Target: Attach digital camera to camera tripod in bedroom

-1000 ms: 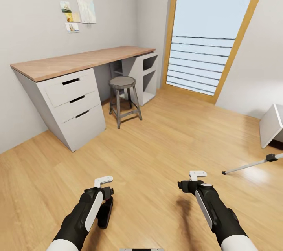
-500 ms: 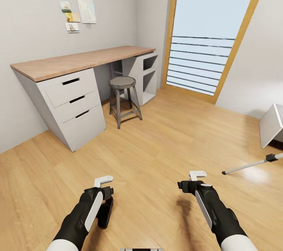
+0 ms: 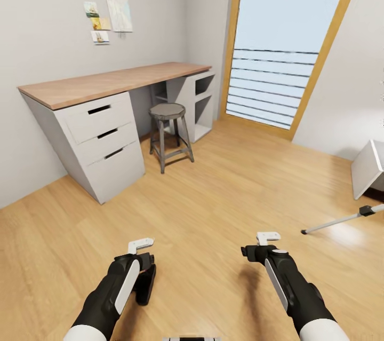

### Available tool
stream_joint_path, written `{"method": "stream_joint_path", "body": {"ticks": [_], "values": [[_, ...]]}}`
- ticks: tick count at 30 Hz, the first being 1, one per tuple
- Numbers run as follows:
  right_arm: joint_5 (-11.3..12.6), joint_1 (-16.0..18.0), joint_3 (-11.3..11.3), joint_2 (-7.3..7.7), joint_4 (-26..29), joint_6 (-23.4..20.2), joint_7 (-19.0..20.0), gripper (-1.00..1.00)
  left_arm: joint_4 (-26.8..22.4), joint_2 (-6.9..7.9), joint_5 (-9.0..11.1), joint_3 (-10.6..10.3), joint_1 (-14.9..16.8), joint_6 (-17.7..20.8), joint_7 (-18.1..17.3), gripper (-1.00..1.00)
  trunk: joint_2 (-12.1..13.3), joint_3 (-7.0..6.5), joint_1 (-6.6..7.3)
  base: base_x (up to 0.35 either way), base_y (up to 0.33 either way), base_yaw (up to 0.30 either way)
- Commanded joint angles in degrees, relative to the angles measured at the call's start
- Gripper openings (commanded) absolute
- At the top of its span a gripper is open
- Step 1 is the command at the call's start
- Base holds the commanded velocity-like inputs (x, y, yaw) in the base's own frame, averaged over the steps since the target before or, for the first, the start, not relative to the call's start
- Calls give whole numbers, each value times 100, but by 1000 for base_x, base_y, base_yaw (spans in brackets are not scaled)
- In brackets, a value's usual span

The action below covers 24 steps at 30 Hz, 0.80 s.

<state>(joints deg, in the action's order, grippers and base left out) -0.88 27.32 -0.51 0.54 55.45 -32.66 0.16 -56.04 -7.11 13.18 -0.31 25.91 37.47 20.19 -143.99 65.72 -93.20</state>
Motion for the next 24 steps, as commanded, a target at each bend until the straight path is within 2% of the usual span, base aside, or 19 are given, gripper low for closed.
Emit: {"method": "stream_joint_path", "body": {"ticks": [1,7,24], "values": [[-7,2,-2,0,9,-31,2,100,-7,-1,59,-5,2,14,47,100,-2,5,3,-211,107,0],[-2,2,-2,-1,9,-30,2,100,-11,-1,54,-12,2,14,47,100,-2,5,3,-102,52,0],[0,2,-2,-2,1,-30,2,100,-21,-1,53,-16,2,14,47,100,-2,5,3,-9,4,0]]}}
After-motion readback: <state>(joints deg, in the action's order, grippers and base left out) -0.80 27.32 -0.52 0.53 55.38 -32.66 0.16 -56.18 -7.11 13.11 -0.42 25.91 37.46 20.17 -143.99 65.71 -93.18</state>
